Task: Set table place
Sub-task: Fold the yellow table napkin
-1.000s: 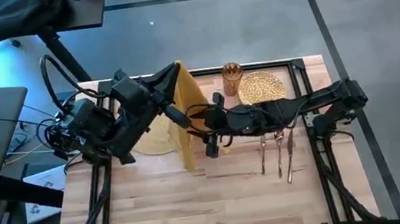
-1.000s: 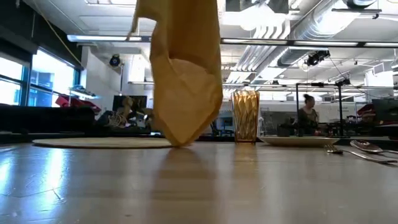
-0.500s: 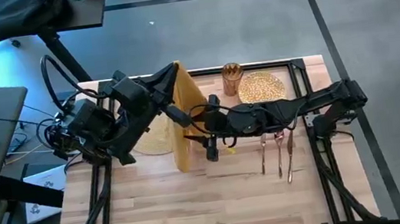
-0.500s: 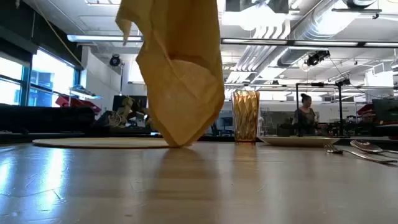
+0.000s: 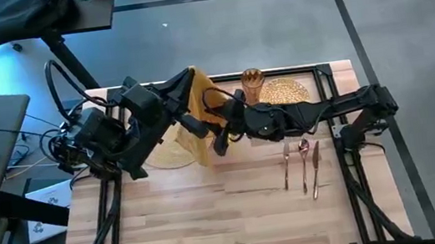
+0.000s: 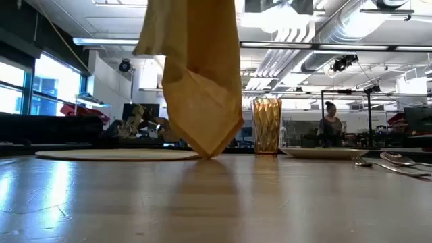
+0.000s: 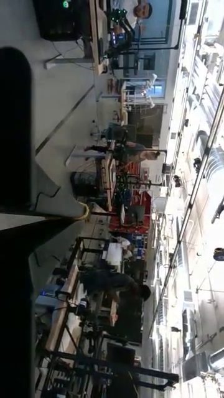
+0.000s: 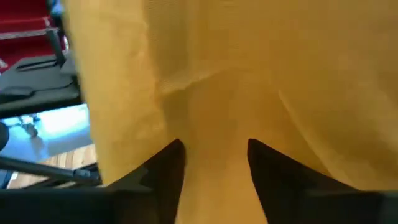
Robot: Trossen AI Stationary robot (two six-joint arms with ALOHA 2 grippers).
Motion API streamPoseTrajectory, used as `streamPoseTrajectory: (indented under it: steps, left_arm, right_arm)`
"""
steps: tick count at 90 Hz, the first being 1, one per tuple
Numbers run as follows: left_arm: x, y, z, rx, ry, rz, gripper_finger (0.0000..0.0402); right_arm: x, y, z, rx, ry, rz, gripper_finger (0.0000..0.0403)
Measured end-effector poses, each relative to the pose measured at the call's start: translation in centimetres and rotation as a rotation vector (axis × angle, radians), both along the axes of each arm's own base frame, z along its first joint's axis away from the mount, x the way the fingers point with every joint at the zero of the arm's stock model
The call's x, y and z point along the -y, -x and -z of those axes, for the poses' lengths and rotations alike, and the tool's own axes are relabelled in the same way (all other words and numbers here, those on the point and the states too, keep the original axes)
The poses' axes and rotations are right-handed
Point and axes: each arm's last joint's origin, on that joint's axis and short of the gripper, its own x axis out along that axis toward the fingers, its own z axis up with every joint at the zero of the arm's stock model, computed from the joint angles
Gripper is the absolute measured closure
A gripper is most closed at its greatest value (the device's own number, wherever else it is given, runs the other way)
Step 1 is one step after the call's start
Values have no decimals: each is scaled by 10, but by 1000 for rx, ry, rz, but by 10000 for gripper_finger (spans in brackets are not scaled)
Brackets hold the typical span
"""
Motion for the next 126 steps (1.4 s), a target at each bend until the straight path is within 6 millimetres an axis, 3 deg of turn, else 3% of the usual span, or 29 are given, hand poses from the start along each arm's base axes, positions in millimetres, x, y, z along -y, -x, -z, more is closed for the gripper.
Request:
streamPoseTrajectory:
  steps: [24,45,62,73,84,94,99,105,117,126]
  left_arm:
    - [0,1,0,-13,-4,-9,402]
    - [7,10,2,-191,18,-142,402]
    - [26,15,12,-332,21,-182,402]
    - [44,22,13,-285,47,-116,402]
    - [56,42,5,-144,154,-26,402]
    - [60,58,-2,-70,218,30,402]
    - [60,61,-2,-75,213,38,402]
    - [58,59,1,-109,183,23,402]
    - [51,45,16,-180,124,-36,402]
    - [42,35,27,-194,115,-82,402]
  right_arm:
    - [16,-3,-1,9,-38,-111,396]
    - [7,17,-6,-99,-183,-402,403]
    - [-8,29,-6,-182,-410,-822,403]
    - [-23,35,-9,-213,-553,-1077,403]
    - [-35,48,-23,-256,-796,-1291,403]
    - [-41,63,-50,-140,-765,-1415,403]
    - [-37,68,-57,-91,-736,-1373,403]
    - [-22,66,-55,-79,-740,-1189,403]
    - [5,59,-26,-209,-738,-730,403]
    - [7,61,-9,-337,-661,-591,403]
